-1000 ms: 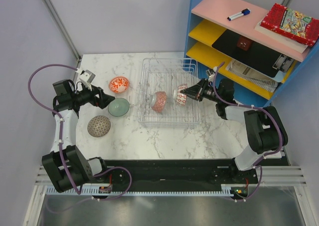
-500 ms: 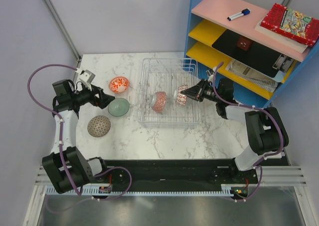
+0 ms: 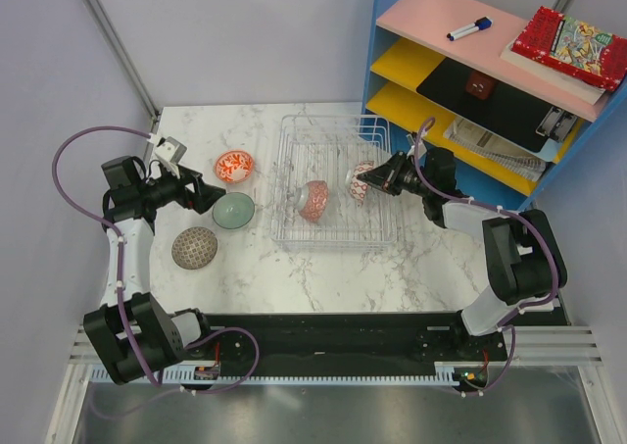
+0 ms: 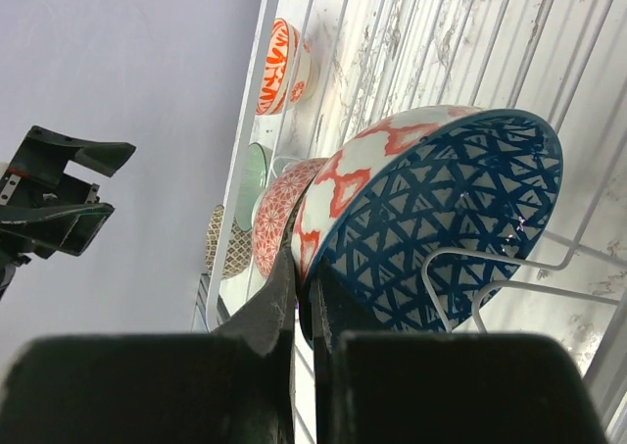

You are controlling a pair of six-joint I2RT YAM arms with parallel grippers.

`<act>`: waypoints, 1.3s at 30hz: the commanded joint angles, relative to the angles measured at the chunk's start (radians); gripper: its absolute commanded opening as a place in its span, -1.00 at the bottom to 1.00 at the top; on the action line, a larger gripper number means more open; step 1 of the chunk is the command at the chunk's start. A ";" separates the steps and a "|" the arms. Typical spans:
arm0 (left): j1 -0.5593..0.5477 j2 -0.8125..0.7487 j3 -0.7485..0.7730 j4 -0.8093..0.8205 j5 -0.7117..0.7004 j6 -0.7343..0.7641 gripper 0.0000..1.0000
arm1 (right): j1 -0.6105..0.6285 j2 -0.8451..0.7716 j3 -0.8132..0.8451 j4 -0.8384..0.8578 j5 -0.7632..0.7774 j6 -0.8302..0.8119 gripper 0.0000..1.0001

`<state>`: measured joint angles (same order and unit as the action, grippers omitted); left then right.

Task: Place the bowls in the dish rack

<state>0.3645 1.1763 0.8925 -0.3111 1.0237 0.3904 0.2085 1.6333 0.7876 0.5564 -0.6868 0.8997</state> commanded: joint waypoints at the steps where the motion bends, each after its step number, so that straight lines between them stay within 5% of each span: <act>1: 0.007 -0.024 -0.004 0.033 0.019 -0.018 0.99 | 0.026 -0.012 0.013 -0.127 0.000 -0.093 -1.00; 6: 0.008 -0.018 -0.006 0.036 0.019 -0.019 0.99 | 0.046 -0.009 0.028 -0.076 -0.049 -0.056 -1.00; 13: 0.007 -0.015 -0.001 0.038 0.024 -0.024 0.99 | 0.051 0.075 0.024 0.280 -0.220 0.212 -1.00; 22: 0.007 -0.010 0.000 0.038 0.024 -0.030 0.99 | 0.051 0.108 0.024 0.471 -0.258 0.335 -1.00; 33: 0.007 -0.014 0.002 0.038 0.023 -0.027 0.99 | 0.051 0.091 0.018 0.499 -0.301 0.351 -1.00; 39: 0.007 -0.020 0.002 0.038 0.024 -0.028 0.99 | 0.051 0.053 0.006 0.337 -0.312 0.223 -1.00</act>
<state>0.3649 1.1751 0.8925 -0.3038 1.0241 0.3820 0.2565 1.7470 0.7963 0.9257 -0.9668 1.2163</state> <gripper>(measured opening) 0.994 0.076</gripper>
